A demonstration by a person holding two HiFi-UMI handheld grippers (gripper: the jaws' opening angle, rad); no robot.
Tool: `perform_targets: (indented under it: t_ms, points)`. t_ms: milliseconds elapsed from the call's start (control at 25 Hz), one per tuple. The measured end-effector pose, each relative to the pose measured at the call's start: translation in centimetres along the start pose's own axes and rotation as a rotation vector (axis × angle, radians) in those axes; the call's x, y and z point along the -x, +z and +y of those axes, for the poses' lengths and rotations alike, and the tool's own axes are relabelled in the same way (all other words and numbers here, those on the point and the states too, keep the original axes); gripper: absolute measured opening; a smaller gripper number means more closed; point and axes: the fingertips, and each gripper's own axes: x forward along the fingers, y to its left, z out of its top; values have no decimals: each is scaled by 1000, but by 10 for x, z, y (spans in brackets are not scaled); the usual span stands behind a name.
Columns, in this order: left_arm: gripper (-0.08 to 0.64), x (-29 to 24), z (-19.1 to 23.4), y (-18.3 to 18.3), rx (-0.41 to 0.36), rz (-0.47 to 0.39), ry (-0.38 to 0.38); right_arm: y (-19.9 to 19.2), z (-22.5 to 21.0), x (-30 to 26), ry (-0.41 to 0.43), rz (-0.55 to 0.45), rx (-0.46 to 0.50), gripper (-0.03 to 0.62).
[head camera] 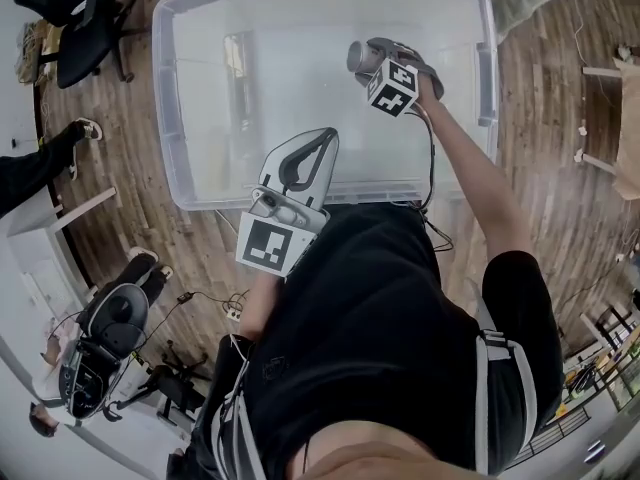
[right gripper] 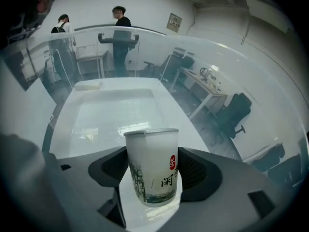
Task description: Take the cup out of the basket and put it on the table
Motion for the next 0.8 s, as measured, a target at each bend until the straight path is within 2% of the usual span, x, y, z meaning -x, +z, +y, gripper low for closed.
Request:
perform_targets:
  t_ms: [560, 800]
  points:
    - [18, 4, -19, 3, -38, -55, -10, 63, 0, 142, -170, -332, -65, 319]
    - [18, 8, -14, 14, -62, -58, -15, 88, 0, 206, -213, -530, -165, 319]
